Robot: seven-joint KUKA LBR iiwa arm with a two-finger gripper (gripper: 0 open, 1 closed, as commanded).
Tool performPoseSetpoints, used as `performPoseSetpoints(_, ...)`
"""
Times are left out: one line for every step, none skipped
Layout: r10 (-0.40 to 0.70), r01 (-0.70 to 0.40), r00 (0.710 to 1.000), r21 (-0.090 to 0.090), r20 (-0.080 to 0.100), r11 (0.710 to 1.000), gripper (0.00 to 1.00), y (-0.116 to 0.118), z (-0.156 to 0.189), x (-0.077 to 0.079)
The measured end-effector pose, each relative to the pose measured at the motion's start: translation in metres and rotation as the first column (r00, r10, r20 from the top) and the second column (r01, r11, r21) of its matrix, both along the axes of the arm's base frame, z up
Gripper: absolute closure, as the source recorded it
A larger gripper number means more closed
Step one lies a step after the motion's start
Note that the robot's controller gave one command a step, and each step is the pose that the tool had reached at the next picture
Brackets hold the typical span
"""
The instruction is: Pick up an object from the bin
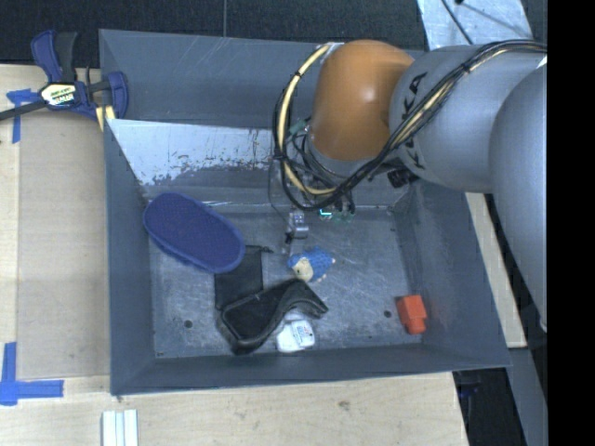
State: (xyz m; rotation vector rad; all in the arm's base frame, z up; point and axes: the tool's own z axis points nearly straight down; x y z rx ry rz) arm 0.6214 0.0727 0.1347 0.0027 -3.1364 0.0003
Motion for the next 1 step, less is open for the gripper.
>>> performPoseSetpoints(0.114,-0.114,0.993,0.002,0.021,0.993,0.00,0.0115,-0.0458,-0.0603)
